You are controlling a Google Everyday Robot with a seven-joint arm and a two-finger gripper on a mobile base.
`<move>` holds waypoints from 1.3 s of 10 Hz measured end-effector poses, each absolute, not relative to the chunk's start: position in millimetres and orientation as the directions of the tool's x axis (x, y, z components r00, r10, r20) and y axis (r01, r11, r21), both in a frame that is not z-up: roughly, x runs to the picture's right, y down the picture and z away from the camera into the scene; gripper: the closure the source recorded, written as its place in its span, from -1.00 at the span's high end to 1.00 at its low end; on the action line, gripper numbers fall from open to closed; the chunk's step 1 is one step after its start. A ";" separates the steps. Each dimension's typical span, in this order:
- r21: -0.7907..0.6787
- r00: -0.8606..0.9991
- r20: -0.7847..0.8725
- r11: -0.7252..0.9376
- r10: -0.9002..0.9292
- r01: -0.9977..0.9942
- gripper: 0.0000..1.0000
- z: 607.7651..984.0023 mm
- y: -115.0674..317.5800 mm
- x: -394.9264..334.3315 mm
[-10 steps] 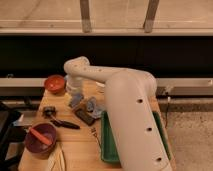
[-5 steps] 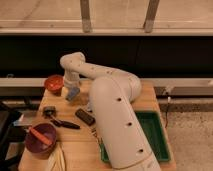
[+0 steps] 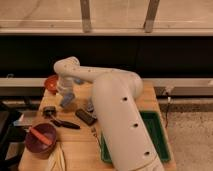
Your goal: Wipe table surface with sponge
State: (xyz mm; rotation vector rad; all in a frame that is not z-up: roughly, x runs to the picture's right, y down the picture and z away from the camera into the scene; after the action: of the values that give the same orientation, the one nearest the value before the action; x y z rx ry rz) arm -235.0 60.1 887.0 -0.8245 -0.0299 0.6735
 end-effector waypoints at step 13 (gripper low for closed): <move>-0.678 0.796 -0.241 0.491 0.555 -0.547 -1.00 925.2 23.4 -217.2</move>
State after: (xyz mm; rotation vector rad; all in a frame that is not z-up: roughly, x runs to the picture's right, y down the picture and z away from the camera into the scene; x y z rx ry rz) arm -217.2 23.4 925.2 -0.8190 -0.0101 0.6690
